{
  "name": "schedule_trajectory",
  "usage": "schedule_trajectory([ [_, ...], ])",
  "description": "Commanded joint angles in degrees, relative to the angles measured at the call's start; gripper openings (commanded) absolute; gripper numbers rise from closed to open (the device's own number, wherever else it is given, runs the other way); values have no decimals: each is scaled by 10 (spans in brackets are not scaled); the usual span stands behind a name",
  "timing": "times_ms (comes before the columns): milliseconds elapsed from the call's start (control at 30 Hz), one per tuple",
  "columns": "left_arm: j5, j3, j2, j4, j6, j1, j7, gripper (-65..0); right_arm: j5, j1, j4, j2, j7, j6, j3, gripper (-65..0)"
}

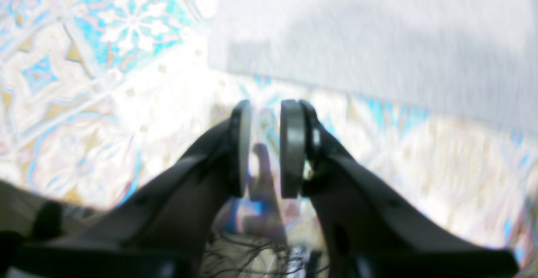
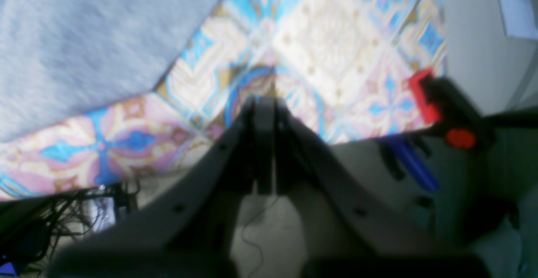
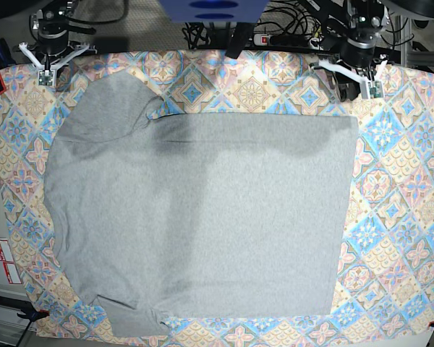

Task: Fold the T-shirt properly
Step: 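Lower both grippers to the shirt's shoulder corners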

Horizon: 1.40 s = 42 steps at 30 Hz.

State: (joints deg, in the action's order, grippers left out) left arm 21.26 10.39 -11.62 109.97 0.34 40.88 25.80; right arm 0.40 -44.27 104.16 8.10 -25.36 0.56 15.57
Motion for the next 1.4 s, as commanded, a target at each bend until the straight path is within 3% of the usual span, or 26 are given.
schedule_trajectory([
  [0,18,9,-3,9,-5,-15,10,-506,1,4,10,6,14,-4,-1,-650],
  [267,173,87,-1,-80,-6,-146,134,-426,1,25,10,5,13,-4,-28,-650],
  [633,364,125,-1,-226,-6,-183,136,-425,1,33,9,5,13,-4,-27,-650],
  [967,387,128,1,-314,-6,-230,136,-425,1,33,9,5,13,-4,-28,-650],
  [1167,386,124,29,-324,-6,-254,139,-435,1,42,8,5,8,-4,-28,-650],
  [1367,387,112,40,-323,-6,-262,145,-608,1,62,9,5,-53,-4,-27,-650],
])
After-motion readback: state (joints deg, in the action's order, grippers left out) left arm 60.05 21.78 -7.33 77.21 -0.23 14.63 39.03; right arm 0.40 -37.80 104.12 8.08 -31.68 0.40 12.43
